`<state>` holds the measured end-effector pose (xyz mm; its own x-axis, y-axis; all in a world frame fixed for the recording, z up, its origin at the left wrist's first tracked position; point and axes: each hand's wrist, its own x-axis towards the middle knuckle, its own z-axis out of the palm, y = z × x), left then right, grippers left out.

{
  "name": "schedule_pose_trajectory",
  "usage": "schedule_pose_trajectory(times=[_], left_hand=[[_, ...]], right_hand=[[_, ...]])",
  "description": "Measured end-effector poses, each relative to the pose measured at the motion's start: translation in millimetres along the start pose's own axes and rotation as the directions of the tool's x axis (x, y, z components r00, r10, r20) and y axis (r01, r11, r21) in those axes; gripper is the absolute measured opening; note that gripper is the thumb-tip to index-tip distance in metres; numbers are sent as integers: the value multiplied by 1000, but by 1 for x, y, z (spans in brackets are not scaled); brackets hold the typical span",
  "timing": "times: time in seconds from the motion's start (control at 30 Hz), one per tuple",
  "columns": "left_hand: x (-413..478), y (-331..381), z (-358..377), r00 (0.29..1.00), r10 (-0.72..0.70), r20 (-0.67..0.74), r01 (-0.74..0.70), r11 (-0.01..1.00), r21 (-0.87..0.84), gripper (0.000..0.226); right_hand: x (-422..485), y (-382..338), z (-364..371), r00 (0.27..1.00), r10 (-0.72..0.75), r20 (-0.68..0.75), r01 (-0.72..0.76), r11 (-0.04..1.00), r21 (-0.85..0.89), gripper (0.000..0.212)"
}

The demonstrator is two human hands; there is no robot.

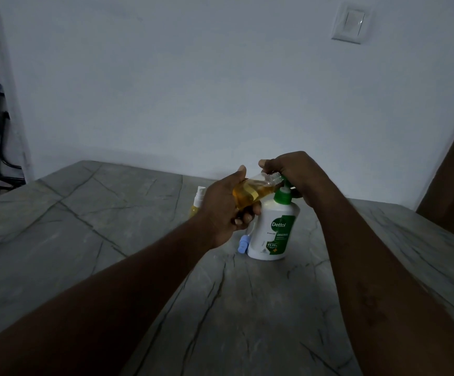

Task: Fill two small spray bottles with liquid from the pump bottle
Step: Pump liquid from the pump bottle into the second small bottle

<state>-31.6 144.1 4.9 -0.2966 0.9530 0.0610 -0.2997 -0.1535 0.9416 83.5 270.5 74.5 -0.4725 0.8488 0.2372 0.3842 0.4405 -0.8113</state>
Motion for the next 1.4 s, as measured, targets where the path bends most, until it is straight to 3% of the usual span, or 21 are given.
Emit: schedule_pose_trajectory(times=[0.2,0.43,0.57,0.8,0.97,1.33,1.4], left_hand=[[-2,0,-3,1000,-16,-5,16,1000,19,54],[-2,0,-1,1000,0,1,0,1000,11,55],[-1,2,0,1000,14,6,-14,1000,-13,56],[-1,1,0,1000,5,11,-5,1000,-12,55],[-3,1,-3,1000,-21,9,21,1000,-1,54],[1,1,0,1000,11,23,-10,1000,-15,54],[0,0,0,1000,7,21,-7,1000,-10,53]], right_hand=[[0,4,6,999,38,-21,-40,997,-62,37],[-2,2,3,998,-13,-56,9,998,-69,30],[-1,-4,-1,991,-106,-76,91,981,-169,32],[0,-2,0,998,-12,-62,9,999,-51,30],[-1,2,5,998,64,-19,-65,996,-67,40],[-3,-6,-2,993,-76,-86,62,986,-156,34],[-3,-5,-1,996,-48,-71,40,994,-106,31]])
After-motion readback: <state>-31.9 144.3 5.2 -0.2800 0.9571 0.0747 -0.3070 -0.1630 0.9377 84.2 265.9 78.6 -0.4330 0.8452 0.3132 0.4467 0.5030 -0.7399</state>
